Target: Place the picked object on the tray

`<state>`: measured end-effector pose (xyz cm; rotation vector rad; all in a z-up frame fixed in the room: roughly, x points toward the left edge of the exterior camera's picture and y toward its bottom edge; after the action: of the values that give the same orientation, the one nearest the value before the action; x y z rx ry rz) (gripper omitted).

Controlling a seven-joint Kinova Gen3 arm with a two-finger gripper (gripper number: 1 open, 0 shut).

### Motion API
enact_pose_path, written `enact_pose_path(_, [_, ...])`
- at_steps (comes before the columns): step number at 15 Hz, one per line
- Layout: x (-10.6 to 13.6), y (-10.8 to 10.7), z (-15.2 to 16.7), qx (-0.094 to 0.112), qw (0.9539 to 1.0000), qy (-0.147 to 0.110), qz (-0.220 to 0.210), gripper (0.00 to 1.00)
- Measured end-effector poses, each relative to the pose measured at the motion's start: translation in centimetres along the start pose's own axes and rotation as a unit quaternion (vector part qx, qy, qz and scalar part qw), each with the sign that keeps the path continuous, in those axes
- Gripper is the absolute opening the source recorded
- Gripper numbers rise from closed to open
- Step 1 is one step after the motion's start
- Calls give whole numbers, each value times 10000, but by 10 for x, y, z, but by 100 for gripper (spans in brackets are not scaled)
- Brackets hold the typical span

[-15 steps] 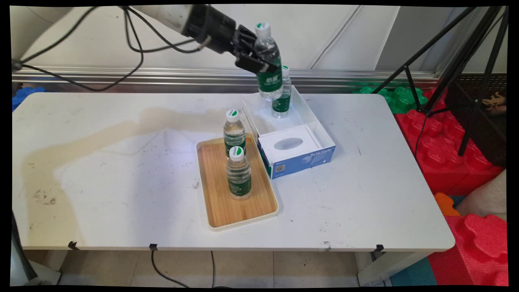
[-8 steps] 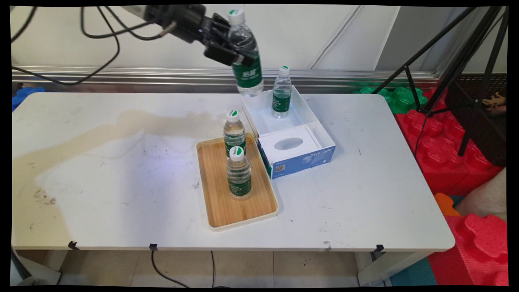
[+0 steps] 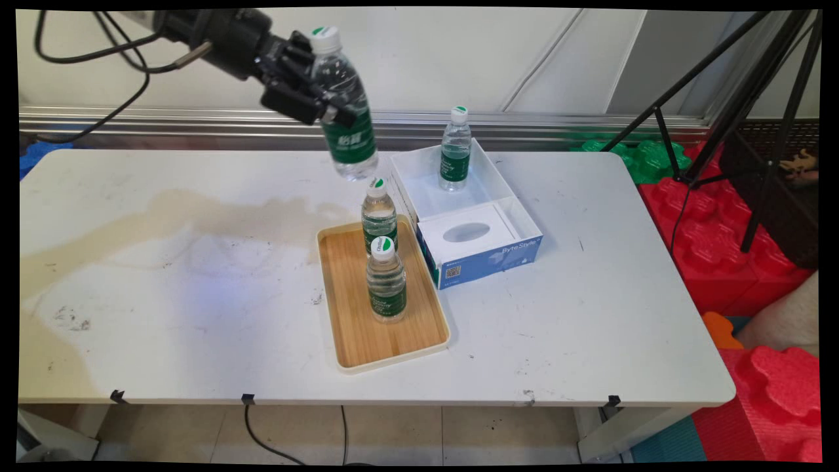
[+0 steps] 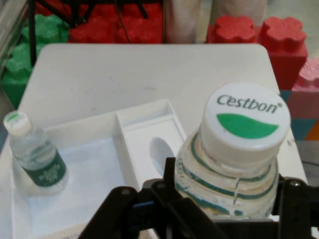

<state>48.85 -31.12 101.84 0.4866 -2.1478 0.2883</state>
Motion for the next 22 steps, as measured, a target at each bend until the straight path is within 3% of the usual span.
enact_pose_path(9, [-41,24,-4,-121,9993,-342,-38,0])
enact_pose_path(22, [-104,46,43,-254,9978,-610,-20,0])
